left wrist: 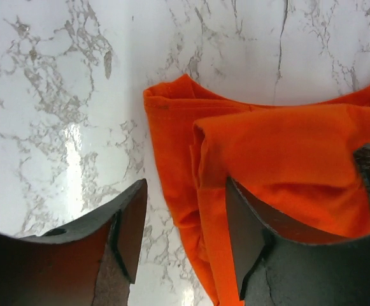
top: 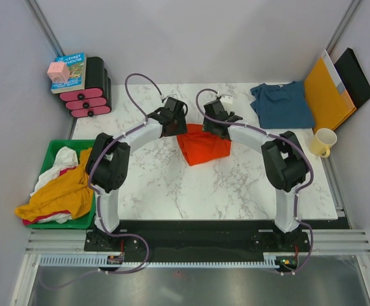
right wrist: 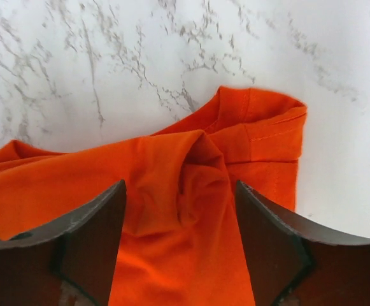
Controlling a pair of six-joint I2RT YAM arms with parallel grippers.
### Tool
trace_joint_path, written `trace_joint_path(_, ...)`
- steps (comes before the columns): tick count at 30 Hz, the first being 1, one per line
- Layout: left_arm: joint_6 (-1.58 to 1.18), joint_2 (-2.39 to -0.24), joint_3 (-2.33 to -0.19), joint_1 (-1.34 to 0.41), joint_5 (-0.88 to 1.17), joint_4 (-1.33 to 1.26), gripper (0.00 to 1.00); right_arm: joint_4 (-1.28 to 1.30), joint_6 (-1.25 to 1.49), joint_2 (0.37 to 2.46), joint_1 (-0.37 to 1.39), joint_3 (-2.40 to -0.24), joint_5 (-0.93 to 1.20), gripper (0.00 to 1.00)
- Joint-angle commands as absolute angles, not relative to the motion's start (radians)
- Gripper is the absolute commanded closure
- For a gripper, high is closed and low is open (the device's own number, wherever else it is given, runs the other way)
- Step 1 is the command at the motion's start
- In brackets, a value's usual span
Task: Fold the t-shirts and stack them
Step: Fold the tshirt
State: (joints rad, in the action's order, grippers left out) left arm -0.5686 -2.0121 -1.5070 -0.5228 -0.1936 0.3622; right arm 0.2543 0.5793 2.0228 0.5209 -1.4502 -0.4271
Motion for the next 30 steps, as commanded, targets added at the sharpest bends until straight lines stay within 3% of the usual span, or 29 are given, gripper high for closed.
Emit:
trace_joint_path(1,-0.581,-1.876,-1.479,-0.52,-0.229,0.321,0.39,0.221,0.565,1.852,0.534,-1.424,-0.459,0.23)
trace_joint_path(5,-0.601,-1.848,-1.445,-0.54,-0.161,0.311,0.44,0.206,0.587,1.792,0.552,-1.33,-0.401,0.34)
trace_joint_path(6,-0.607,-1.851,-1.428,-0.555,-0.15,0.295,0.52,0.199,0.592,1.793,0.554,-1.31,-0.385,0.53)
trace_joint_path(9,-0.624,-1.877,-1.407,-0.586,-0.094,0.264,0.65,0.187,0.603,1.831,0.552,-1.258,-0.359,0.77)
trace_joint_path(14,-0.655,-1.965,-1.401,-0.617,-0.012,0.262,0.76,0.205,0.609,1.896,0.552,-1.23,-0.359,0.92)
trace_joint_path(18,-0.661,-1.97,-1.358,-0.63,0.025,0.271,0.8,0.212,0.655,1.882,0.569,-1.155,-0.316,1.0)
trace_joint_path(30,-0.703,-1.708,-1.005,-0.652,-0.064,0.328,0.8,0.21,0.79,1.783,0.827,-0.944,-0.342,1.0)
